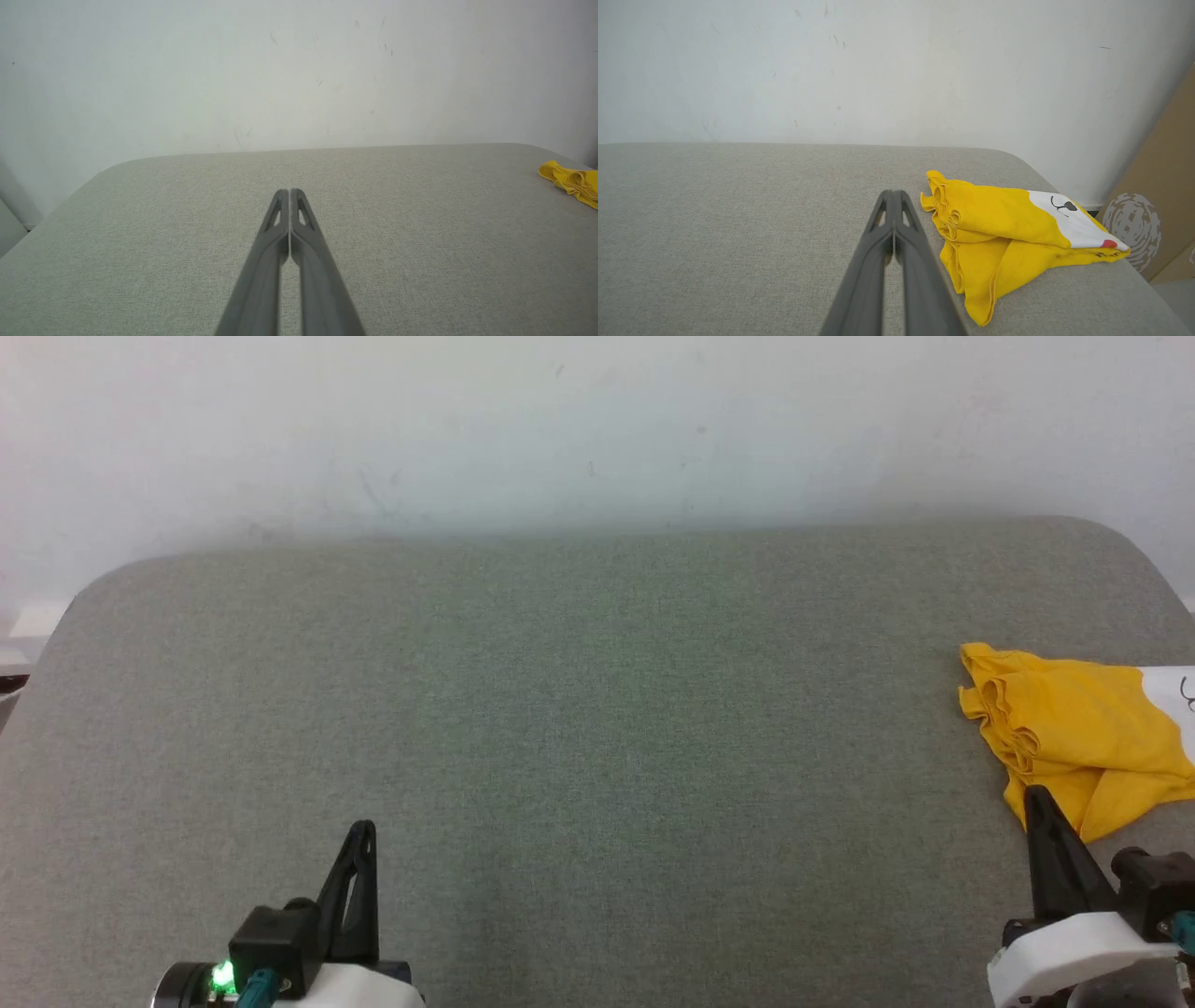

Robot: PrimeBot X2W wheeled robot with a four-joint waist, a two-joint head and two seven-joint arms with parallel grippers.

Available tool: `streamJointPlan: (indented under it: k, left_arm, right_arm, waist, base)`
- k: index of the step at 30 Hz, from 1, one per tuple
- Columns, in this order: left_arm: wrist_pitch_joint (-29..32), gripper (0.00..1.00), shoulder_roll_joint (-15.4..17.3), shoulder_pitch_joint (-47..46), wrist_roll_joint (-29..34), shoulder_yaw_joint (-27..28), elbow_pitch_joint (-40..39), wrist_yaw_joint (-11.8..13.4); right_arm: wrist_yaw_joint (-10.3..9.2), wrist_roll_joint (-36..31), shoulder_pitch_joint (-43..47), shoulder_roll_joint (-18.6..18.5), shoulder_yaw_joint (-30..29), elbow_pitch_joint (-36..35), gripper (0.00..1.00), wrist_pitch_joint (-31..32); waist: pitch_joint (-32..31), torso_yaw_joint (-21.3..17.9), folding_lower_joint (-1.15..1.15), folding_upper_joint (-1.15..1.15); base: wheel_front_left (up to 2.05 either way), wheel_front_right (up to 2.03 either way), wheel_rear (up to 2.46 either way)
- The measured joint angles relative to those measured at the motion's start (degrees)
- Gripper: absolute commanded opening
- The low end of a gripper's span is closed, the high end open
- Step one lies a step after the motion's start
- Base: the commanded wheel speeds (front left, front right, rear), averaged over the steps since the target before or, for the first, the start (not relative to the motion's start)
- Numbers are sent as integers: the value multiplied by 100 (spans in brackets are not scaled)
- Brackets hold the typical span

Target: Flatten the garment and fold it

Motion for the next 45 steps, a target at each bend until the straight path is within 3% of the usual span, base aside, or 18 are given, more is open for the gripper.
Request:
streamJointPlan:
  k: [45]
  left_arm:
    - [519, 0, -97, -392, 202, 121, 82, -7]
  right_arm:
    - [0, -59, -199, 2, 584, -222, 0, 465]
  waist:
    - [91, 11, -1, 0]
  base:
    - [0, 0, 0]
